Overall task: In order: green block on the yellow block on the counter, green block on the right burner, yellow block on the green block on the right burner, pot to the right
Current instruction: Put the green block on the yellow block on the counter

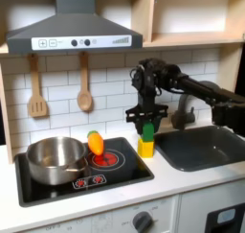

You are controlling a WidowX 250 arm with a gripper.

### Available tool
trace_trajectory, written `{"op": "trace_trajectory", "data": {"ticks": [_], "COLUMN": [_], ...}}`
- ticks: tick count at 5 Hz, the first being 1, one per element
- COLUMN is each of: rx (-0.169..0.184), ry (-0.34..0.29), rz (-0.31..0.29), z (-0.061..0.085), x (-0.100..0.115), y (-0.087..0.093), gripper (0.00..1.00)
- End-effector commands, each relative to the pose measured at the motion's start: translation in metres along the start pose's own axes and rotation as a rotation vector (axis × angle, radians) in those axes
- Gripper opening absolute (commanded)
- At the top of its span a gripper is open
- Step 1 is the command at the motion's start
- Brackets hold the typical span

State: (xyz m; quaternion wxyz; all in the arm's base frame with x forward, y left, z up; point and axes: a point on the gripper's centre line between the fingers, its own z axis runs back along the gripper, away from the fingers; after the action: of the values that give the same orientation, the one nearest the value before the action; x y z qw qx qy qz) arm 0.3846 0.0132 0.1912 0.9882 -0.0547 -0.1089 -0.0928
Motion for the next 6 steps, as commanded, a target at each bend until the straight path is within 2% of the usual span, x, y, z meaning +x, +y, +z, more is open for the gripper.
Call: {"op": "trace_trajectory", "data": {"ticks": [1, 2, 3, 4, 5, 6], "rx": [0.006, 0.020, 0.013, -0.001, -0.018, -0.025], "ry": [0.019, 0.012, 0.010, -0.003, 0.013, -0.022], "rz": [-0.001, 0.005, 0.004, 0.017, 0.010, 0.026], "z": [-0.003, -0.003, -0.003, 0.007, 0.010, 0.027], "x": [-0.005, -0.006, -0.007, -0.004, -0.006, -0.005], "y": [0.001, 0.003, 0.002, 0.003, -0.001, 0.001], "gripper": [0.96, 1.00, 1.00, 1.00, 1.00, 1.00]}}
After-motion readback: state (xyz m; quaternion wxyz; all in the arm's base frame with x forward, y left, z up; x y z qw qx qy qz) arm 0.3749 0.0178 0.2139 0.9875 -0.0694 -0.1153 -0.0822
